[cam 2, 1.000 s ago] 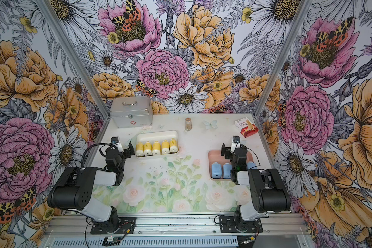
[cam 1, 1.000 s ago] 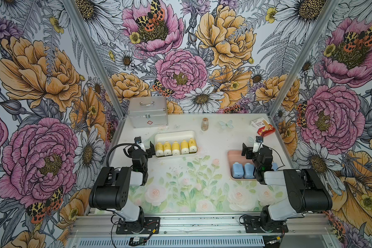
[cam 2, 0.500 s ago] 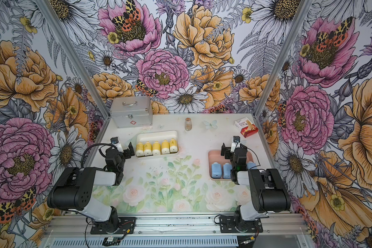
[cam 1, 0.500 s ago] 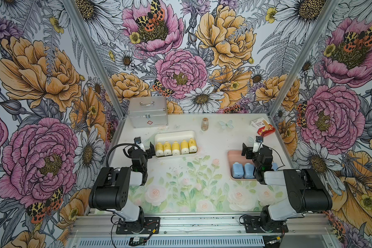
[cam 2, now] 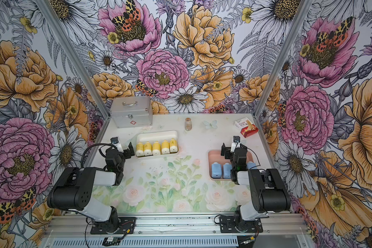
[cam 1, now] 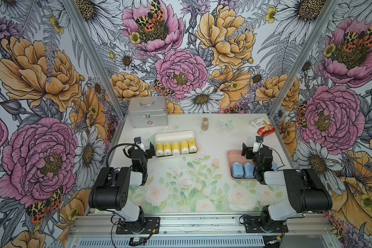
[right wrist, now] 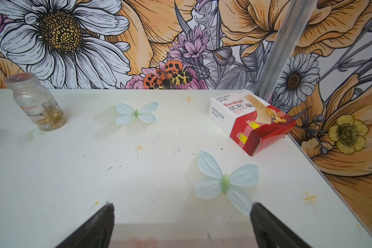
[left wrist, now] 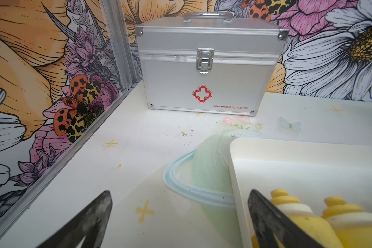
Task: Place the pencil sharpeners by color into the storage box
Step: Reset both arms
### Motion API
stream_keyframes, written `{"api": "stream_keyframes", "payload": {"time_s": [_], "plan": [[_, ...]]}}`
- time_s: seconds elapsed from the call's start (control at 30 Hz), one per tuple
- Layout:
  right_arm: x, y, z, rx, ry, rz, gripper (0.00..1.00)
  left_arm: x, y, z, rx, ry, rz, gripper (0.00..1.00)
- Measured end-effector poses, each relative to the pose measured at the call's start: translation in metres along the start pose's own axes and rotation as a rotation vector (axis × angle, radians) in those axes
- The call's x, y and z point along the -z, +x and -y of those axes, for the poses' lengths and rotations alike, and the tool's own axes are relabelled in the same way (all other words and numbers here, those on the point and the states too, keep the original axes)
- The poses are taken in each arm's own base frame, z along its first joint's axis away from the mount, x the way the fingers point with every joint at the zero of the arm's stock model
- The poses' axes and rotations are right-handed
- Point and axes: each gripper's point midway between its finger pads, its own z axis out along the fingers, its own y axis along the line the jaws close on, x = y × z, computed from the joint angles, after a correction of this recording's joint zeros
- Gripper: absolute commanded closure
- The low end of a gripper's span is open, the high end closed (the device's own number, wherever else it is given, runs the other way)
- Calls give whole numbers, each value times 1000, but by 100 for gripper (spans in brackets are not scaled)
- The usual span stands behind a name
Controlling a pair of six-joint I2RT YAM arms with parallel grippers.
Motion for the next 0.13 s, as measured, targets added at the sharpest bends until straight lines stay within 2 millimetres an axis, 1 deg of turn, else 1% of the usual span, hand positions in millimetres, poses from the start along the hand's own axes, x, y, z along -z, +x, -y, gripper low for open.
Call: {"api": "stream_keyframes", "payload": {"time_s": [0.13], "plan": [[0,0,0,0,0,0,0,0,1,0,-1,0,-3,1]]}}
